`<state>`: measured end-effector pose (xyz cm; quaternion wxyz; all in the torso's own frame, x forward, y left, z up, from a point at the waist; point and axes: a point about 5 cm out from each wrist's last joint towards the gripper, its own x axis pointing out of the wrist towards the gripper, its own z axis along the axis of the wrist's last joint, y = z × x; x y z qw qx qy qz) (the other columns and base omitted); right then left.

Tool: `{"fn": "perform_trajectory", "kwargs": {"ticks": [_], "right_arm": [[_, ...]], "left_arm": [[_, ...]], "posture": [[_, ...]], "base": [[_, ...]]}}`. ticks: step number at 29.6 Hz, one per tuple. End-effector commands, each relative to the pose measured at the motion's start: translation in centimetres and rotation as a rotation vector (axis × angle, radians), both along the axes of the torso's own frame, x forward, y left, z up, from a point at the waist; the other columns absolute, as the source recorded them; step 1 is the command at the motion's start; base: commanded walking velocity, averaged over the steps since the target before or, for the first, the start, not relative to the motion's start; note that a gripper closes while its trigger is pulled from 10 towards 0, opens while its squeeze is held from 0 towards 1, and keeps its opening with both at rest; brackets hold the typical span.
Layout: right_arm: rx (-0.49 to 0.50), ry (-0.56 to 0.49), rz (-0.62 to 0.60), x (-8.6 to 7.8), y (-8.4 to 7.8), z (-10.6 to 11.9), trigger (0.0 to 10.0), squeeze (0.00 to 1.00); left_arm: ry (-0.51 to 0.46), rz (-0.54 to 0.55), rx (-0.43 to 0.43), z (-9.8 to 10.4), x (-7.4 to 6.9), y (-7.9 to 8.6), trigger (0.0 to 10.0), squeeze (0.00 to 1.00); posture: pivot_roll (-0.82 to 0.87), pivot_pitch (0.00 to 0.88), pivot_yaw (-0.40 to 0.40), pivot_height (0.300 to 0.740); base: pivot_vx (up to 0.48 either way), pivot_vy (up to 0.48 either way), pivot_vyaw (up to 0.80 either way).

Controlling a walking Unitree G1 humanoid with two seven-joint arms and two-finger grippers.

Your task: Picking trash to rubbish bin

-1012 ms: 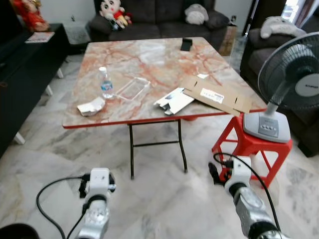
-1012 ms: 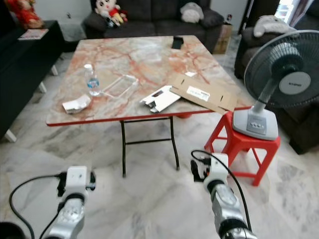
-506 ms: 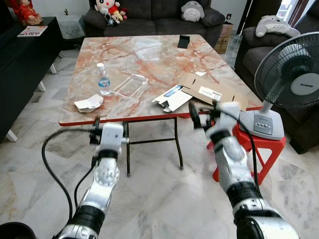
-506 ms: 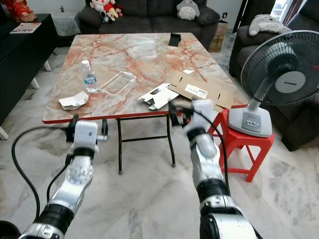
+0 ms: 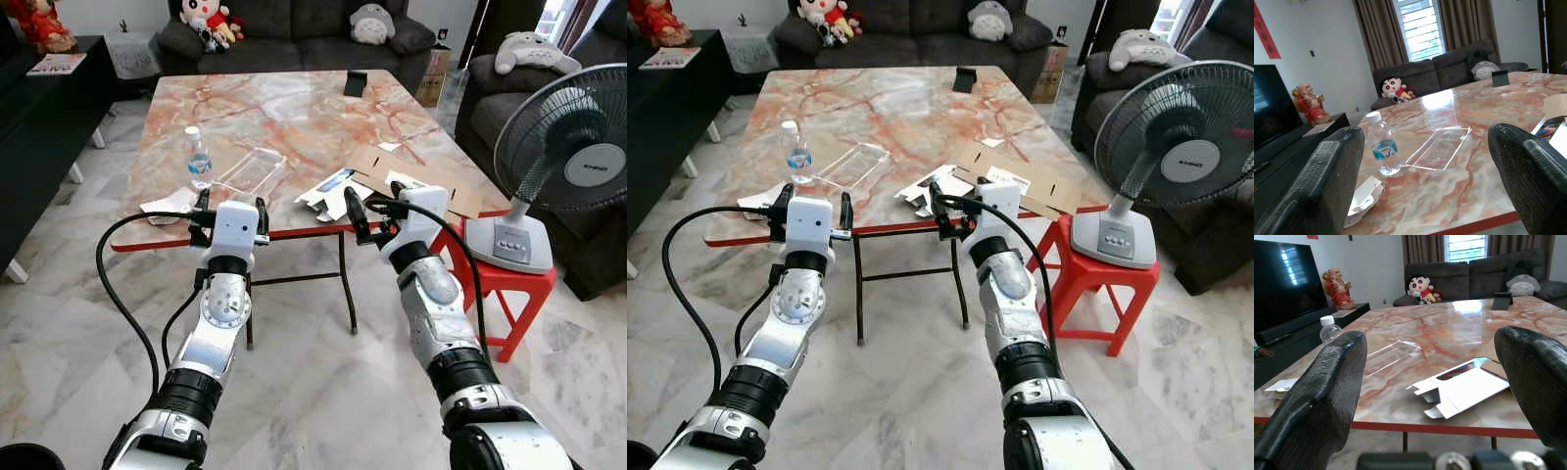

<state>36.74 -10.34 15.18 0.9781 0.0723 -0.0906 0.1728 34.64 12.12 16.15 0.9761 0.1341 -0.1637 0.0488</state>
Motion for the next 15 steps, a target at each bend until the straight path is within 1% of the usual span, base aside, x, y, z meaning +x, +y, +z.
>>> {"fn": "perform_trajectory", "kwargs": {"ticks": [1, 4, 5, 8, 11, 14, 15], "right_arm": [[-0.011, -0.033, 0.014, 0.15, 0.27, 0.91, 10.0, 0.00], [-0.027, -0.018, 0.001, 0.28, 0.37, 0.92, 10.0, 0.00], [-0.004, -0.005, -0.002, 0.34, 0.34, 0.82, 10.0, 0.00], [0.006, 0.002, 0.000, 0.38, 0.34, 0.83, 10.0, 0.00], [0.005, -0.002, 0.006, 0.37, 0.41, 0.91, 10.0, 0.00], [-0.015, -0.029, 0.021, 0.23, 0.66, 1.21, 10.0, 0.00], [-0.029, -0.029, 0.016, 0.23, 0.67, 1.18, 10.0, 0.00]], "left_arm": [[-0.004, -0.022, 0.003, 0.47, 0.12, -0.65, 10.0, 0.00], [-0.002, -0.022, -0.002, 0.56, 0.14, -0.76, 10.0, 0.00], [0.000, -0.021, -0.005, 0.62, 0.18, -0.82, 10.0, 0.00], [0.002, -0.021, -0.005, 0.75, 0.26, -0.86, 10.0, 0.00], [0.005, -0.019, -0.004, 0.83, 0.30, -0.85, 10.0, 0.00], [0.011, -0.014, -0.005, 0.87, 0.35, -0.82, 10.0, 0.00], [0.016, -0.015, -0.004, 0.82, 0.39, -0.83, 10.0, 0.00]], "posture": [[0.01, 0.000, -0.071, 0.740], [0.01, 0.000, -0.072, 0.740], [0.01, 0.000, -0.072, 0.740], [0.01, 0.002, -0.074, 0.740], [0.01, 0.002, -0.074, 0.740], [0.01, 0.011, -0.072, 0.740], [0.01, 0.012, -0.072, 0.740]], "base": [[0.364, 0.000, 0.00], [0.266, 0.000, 0.00], [0.277, 0.000, 0.00], [0.281, 0.000, 0.00], [0.291, 0.000, 0.00], [0.292, 0.000, 0.00], [0.296, 0.000, 0.56]]}}
